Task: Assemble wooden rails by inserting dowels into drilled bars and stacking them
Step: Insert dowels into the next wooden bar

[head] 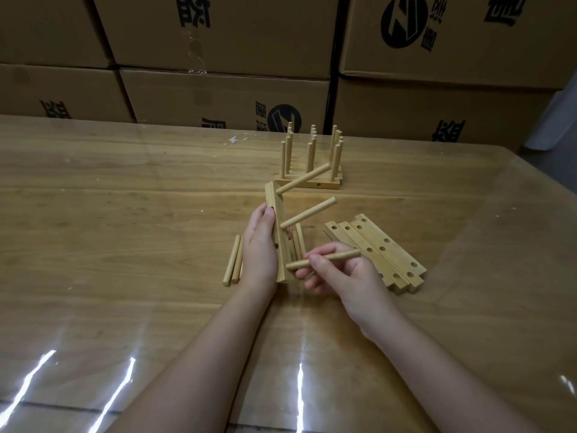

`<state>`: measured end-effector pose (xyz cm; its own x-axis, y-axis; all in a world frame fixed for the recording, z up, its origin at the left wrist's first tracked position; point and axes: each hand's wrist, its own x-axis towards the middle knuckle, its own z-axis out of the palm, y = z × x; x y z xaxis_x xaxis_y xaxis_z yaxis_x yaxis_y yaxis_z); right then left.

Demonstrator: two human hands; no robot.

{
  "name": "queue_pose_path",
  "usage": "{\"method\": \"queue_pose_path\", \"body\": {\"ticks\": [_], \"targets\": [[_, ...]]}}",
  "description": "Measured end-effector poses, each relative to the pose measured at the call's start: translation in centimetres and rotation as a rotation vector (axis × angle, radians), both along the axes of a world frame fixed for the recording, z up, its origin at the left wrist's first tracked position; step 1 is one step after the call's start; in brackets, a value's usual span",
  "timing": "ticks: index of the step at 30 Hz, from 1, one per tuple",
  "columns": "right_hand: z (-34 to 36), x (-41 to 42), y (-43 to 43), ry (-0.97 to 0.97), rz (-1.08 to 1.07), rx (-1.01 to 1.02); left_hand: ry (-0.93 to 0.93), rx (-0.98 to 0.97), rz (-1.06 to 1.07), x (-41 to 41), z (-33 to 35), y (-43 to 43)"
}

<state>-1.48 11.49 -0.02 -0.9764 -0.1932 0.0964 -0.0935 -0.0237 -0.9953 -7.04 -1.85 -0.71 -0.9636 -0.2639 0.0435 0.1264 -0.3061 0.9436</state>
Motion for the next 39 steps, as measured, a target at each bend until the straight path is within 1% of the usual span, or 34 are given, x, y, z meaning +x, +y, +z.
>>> {"method": "queue_pose_path", "body": {"ticks": [7,9,13,19,23,26,32,39], "targets": [[-0.2,0.1,-0.2,0.049,-0.015,0.035,0.008,-0.018,0.032,0.1,0.1,0.2],[-0.2,0.1,-0.3,0.057,-0.015,0.040,0.021,-0.055,0.035,0.1,0.1,0.3],[-0.3,0.2,-0.6,0.048,-0.014,-0.010,0.032,-0.084,0.046,0.2,0.2,0.3],[-0.3,0.2,-0.7,0.043,-0.016,-0.021,0.021,-0.074,0.059,0.3,0.4,0.5],[-0.4,0.1,-0.8,0.019,-0.042,-0.044,-0.003,-0.105,0.072,0.3,0.4,0.4],[-0.3,-0.1,-0.6,0.008,-0.080,0.009,-0.014,-0.122,0.075,0.2,0.5,0.4],[-0.7,-0.2,-0.7,-0.010,-0.058,0.209,0.035,-0.203,0.060,0.1,-0.2,0.3],[-1.1,-0.2,-1.1,0.041,-0.076,0.217,0.081,-0.237,0.015,0.4,-0.3,0.6]]}}
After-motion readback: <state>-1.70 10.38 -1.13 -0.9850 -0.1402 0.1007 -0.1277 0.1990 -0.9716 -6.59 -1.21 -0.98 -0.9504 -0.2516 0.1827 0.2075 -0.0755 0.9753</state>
